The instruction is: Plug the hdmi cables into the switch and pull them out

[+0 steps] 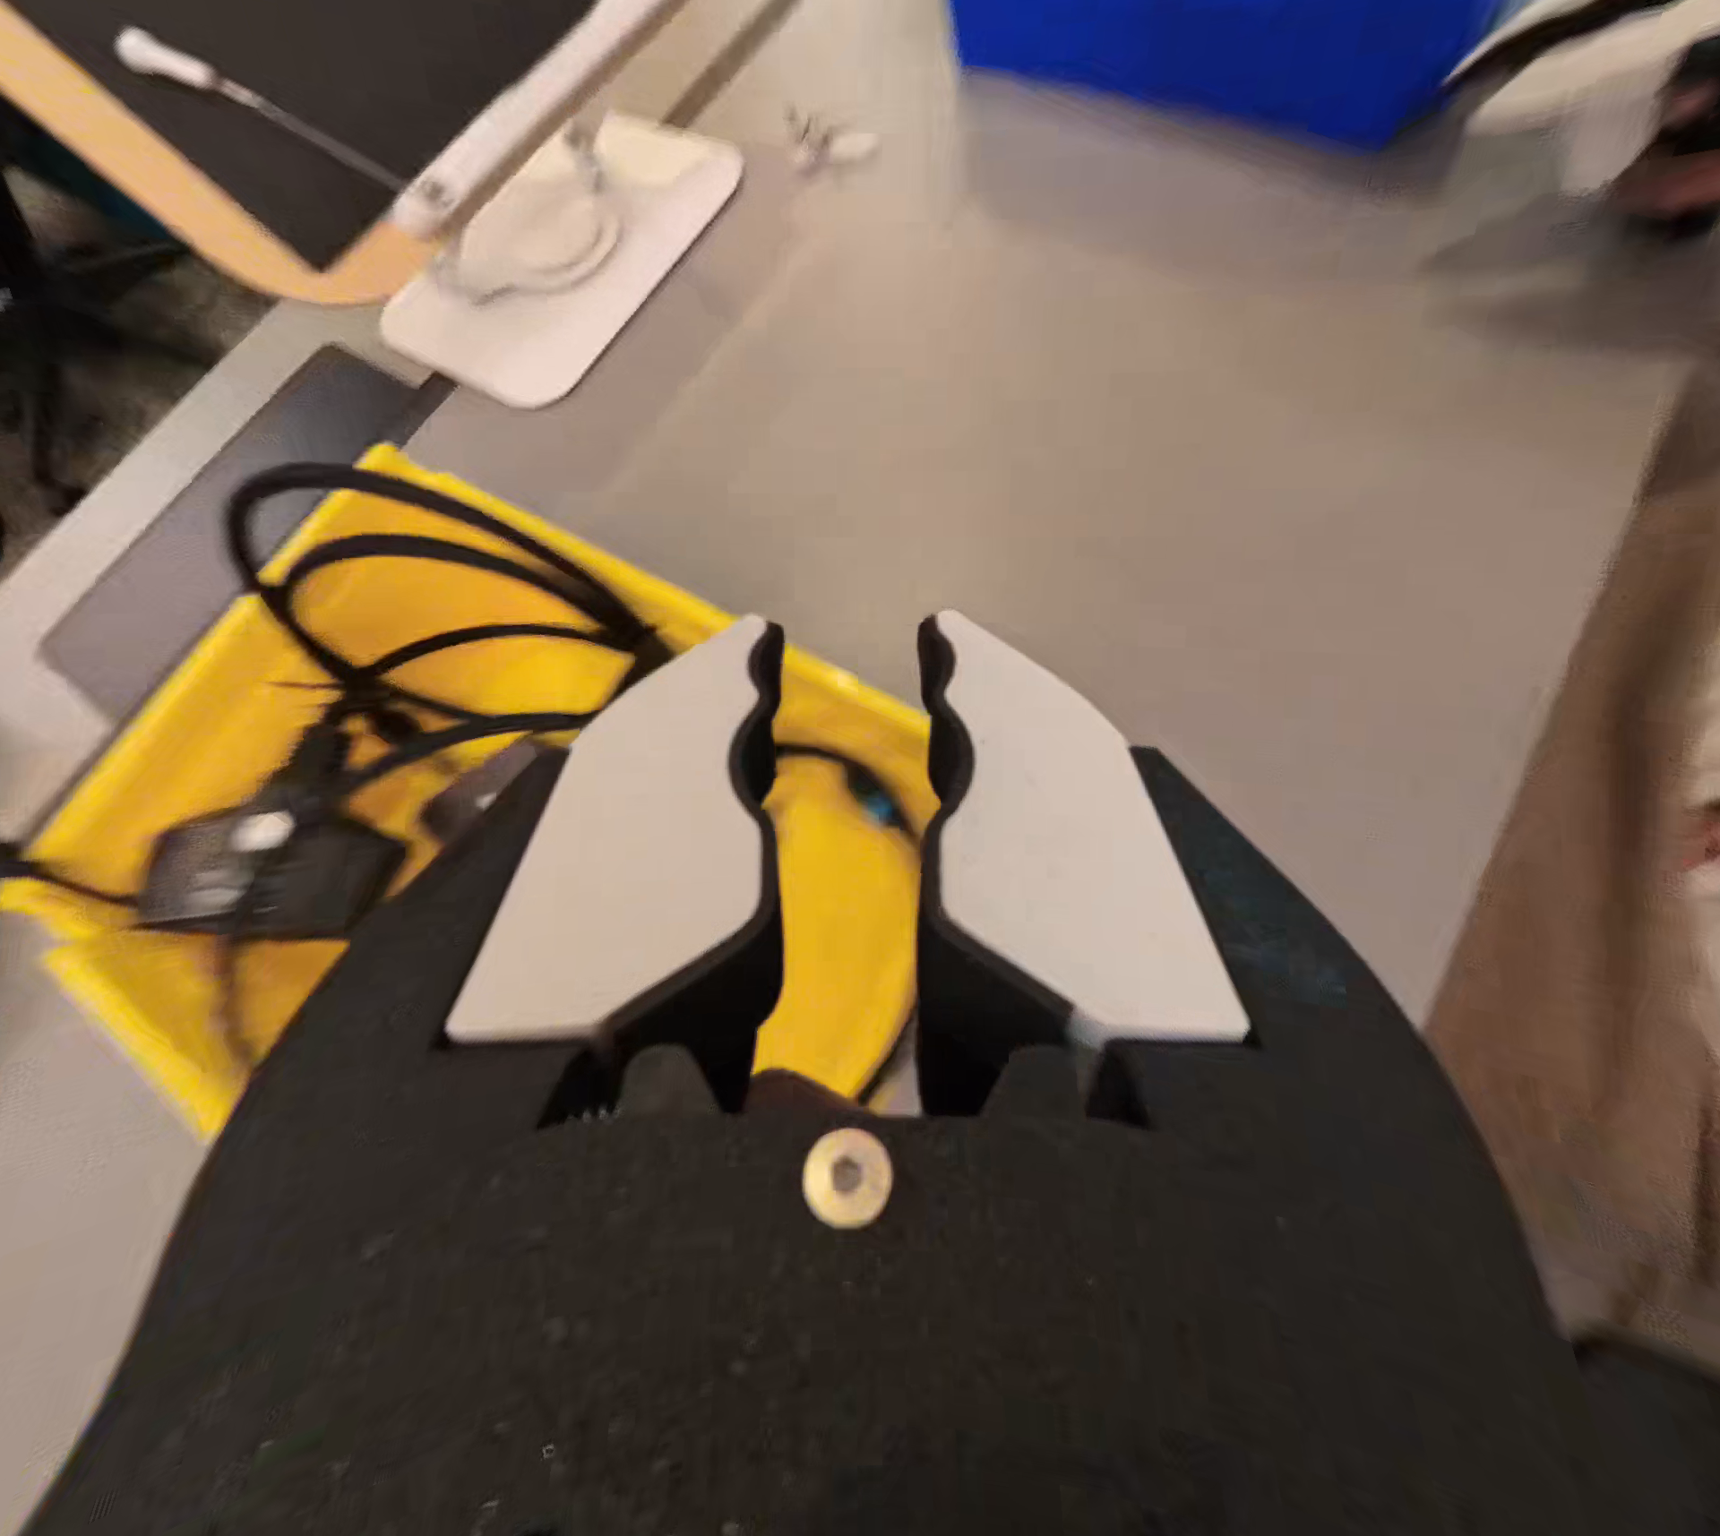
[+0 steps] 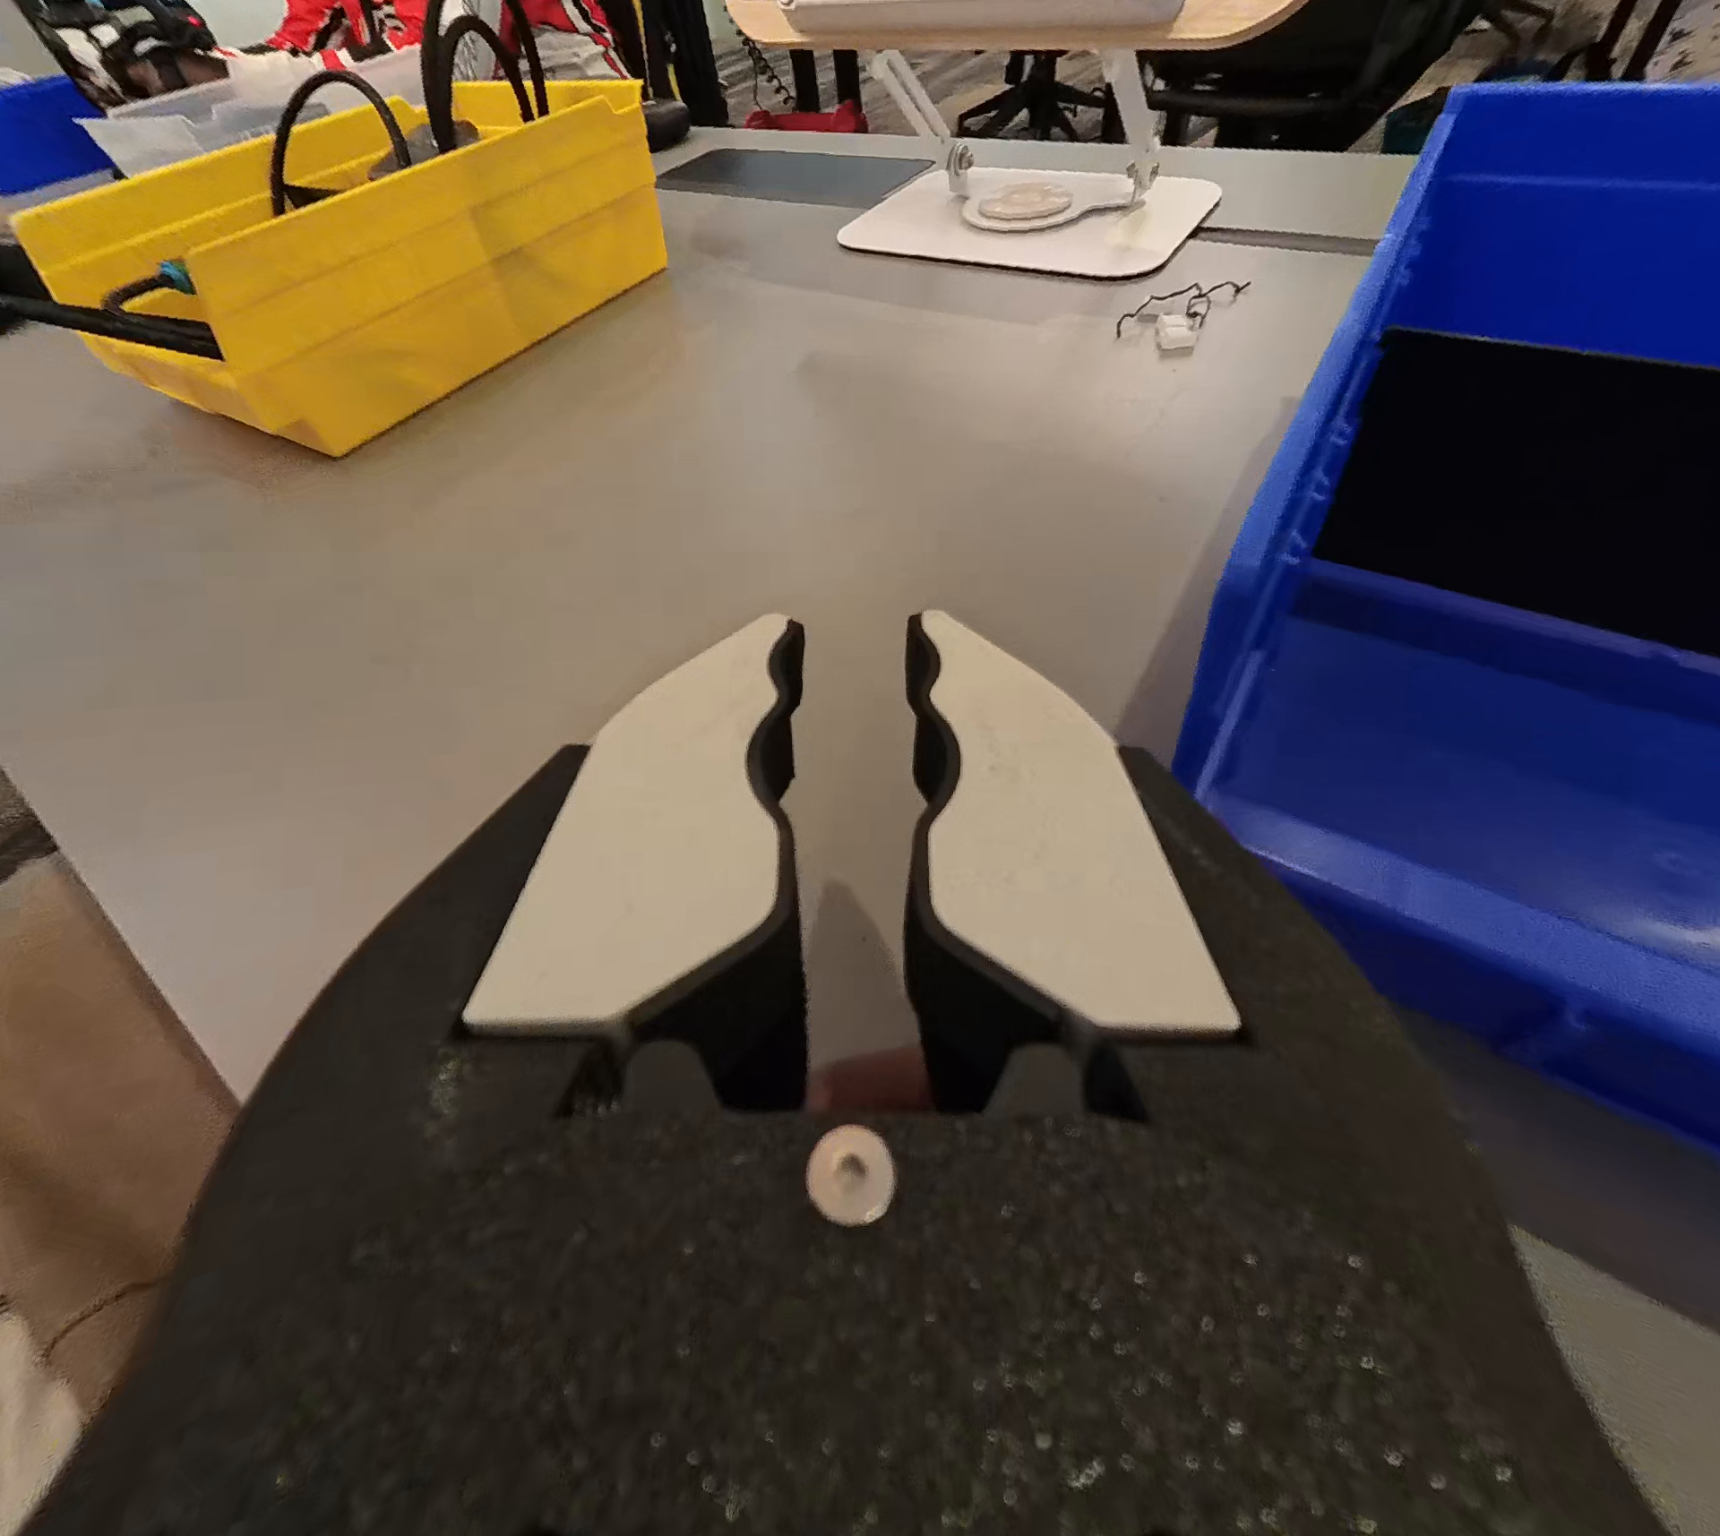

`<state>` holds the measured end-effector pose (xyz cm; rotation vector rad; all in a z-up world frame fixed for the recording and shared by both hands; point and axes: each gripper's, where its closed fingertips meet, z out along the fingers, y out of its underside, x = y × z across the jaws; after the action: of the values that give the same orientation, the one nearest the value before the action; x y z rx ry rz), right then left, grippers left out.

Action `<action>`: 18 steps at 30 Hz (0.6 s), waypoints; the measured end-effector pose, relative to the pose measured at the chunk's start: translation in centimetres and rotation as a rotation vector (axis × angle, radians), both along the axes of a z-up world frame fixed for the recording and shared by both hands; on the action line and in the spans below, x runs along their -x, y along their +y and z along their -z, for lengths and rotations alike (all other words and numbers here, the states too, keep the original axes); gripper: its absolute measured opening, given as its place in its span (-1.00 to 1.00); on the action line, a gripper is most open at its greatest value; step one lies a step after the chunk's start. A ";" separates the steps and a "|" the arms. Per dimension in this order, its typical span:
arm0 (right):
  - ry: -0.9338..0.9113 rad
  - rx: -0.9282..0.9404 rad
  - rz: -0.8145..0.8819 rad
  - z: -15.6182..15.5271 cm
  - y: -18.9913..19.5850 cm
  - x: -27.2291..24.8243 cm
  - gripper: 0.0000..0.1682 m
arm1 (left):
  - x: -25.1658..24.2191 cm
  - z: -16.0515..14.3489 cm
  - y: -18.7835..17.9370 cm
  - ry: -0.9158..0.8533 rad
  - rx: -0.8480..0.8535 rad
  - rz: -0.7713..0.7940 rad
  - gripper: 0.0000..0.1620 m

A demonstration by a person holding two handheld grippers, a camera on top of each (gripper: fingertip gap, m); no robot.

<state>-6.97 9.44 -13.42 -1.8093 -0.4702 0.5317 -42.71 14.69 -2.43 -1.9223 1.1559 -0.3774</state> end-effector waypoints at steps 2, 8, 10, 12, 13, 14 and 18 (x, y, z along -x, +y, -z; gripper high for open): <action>0.012 0.011 -0.008 0.0 0.0 0.2 -0.76 | 2.9 -0.2 5.1 0.183 0.037 -0.009 -0.56; -0.031 0.011 -0.008 0.4 0.0 0.2 -0.76 | 9.1 5.4 16.9 0.625 0.205 -0.037 -0.53; -0.042 0.011 -0.001 0.6 0.0 0.0 -0.76 | 10.4 7.8 18.8 0.723 0.245 -0.033 -0.56; -0.040 0.014 0.010 0.6 0.0 -0.4 -0.76 | 11.6 9.7 20.2 0.810 0.256 -0.042 -0.56; -0.036 0.017 0.015 0.6 0.1 -0.6 -0.76 | 11.8 10.4 20.4 0.826 0.275 -0.037 -0.56; -0.031 0.021 0.020 0.7 0.1 -0.8 -0.76 | 11.9 11.0 20.6 0.831 0.288 -0.037 -0.57; 0.001 0.036 0.025 0.6 0.2 -1.4 -0.76 | 12.3 12.0 21.5 0.856 0.270 -0.058 -0.57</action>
<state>-5.57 9.64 -14.04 -1.8469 -0.4390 0.5269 -55.02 36.18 -14.40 -2.4386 1.6275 0.3957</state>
